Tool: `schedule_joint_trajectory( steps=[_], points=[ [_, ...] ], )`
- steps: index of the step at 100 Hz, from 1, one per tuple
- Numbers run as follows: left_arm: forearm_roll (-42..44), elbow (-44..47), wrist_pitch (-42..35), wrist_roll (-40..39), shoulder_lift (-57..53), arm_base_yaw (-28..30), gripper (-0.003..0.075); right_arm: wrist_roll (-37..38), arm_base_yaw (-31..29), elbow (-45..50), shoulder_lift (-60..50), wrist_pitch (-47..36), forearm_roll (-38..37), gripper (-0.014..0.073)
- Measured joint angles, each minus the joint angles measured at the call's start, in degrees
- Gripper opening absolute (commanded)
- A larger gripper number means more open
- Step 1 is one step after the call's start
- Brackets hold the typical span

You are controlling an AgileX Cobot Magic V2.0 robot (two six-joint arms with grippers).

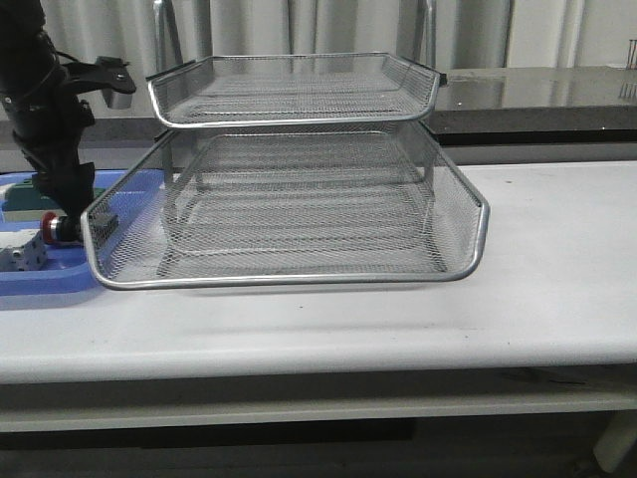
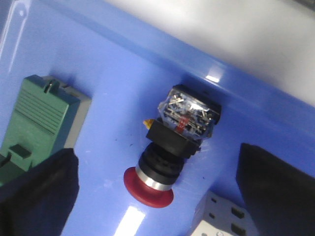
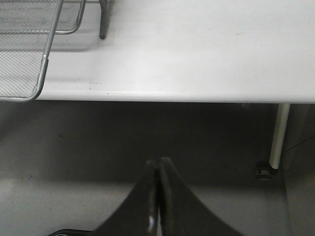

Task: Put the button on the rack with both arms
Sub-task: 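Close the left gripper on the push button's blue contact block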

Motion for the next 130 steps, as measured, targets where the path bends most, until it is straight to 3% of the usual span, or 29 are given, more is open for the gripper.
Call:
schedule_joint_trajectory(
  steps=[94,103,130],
  points=[
    [1.1,-1.3,-3.6,0.7,5.8,0.0,0.0613,0.0,0.0,0.0,0.0,0.0,-0.1,-0.0067],
    [1.1,-1.4,-3.6,0.7,5.9,0.0,0.0559,0.0,0.0,0.0,0.0,0.0,-0.1,-0.0067],
    [1.1,-1.4,-3.5,0.7,6.2,0.0,0.0188,0.0,0.0,0.0,0.0,0.0,-0.1,-0.0067]
  ],
)
